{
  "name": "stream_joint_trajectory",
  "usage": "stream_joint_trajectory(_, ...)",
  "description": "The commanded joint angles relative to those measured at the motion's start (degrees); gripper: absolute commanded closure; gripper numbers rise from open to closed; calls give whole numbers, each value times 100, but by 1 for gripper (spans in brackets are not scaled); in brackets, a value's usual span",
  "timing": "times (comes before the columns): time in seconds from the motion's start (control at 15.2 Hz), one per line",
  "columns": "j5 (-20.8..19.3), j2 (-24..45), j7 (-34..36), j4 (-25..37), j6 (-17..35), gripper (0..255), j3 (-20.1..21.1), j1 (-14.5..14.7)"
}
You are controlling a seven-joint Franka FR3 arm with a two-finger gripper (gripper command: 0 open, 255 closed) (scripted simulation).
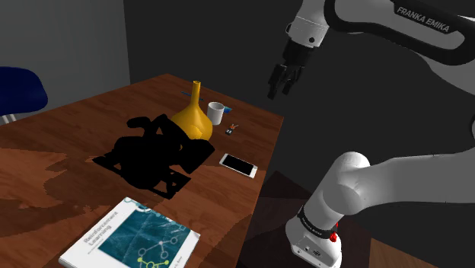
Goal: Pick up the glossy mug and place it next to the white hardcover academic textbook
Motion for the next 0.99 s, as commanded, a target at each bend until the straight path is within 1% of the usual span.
stream_joint_trajectory(0.0,0,0,0,0,0,0,0,0)
stream_joint_trajectory(0.46,-203,954,-261,-257,1299,0,-182,-94)
stream_joint_trajectory(0.92,-353,2177,-484,-115,2476,0,-349,-188)
